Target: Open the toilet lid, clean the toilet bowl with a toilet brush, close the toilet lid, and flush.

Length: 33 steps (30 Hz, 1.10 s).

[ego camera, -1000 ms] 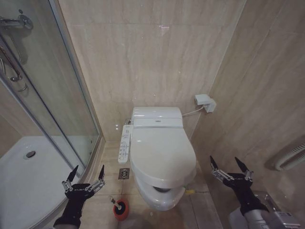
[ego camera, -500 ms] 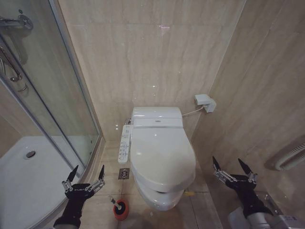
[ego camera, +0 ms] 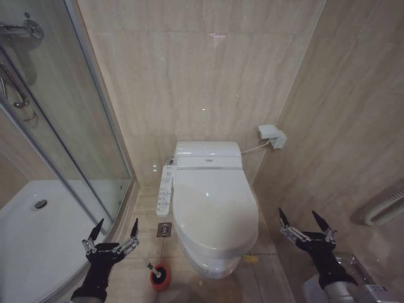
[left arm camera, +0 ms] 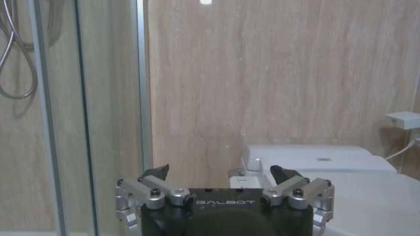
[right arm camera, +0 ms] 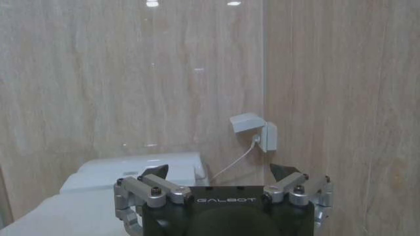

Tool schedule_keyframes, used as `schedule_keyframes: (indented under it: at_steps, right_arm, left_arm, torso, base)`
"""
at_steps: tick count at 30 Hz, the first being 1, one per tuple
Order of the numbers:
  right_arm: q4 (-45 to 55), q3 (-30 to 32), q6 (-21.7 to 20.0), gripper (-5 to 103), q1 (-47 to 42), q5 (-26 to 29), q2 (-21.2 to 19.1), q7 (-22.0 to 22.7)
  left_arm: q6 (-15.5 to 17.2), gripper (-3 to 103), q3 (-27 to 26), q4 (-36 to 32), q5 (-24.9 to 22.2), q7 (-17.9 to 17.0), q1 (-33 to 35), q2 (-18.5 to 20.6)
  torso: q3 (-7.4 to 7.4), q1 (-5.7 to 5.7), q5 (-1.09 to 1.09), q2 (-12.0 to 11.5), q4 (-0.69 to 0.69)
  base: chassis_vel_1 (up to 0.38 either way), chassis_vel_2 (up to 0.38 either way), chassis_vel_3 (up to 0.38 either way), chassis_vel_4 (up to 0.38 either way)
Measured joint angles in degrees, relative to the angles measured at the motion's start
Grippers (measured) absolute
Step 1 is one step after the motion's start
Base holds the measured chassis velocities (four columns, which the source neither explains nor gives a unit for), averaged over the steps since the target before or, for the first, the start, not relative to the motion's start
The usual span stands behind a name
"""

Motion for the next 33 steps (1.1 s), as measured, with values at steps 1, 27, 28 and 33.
schedule_keyframes:
  at_steps: [1,27,28,33]
  right_arm:
    - [0.00,0.01,-0.01,100,0.00,0.00,0.00,-0.01]
    - [-0.08,0.06,-0.10,100,0.04,-0.06,-0.02,-0.08]
    - [-0.08,0.05,-0.11,100,0.04,-0.06,-0.02,-0.08]
    - [-0.08,0.06,-0.13,100,0.04,-0.06,-0.02,-0.08]
  left_arm:
    - [0.00,100,0.00,0.00,0.00,0.00,0.00,0.00]
    - [0.00,100,0.00,0.00,0.00,0.00,0.00,0.00]
    - [0.00,100,0.00,0.00,0.00,0.00,0.00,0.00]
    - [0.00,100,0.00,0.00,0.00,0.00,0.00,0.00]
  torso:
    - [0.00,0.00,0.00,0.00,0.00]
    - [0.00,0.00,0.00,0.00,0.00]
    - [0.00,0.00,0.00,0.00,0.00]
    - [0.00,0.00,0.00,0.00,0.00]
  base:
    - [0.000,0.000,0.000,0.000]
    - [0.000,0.000,0.000,0.000]
    - [0.000,0.000,0.000,0.000]
    - [0.000,0.000,0.000,0.000]
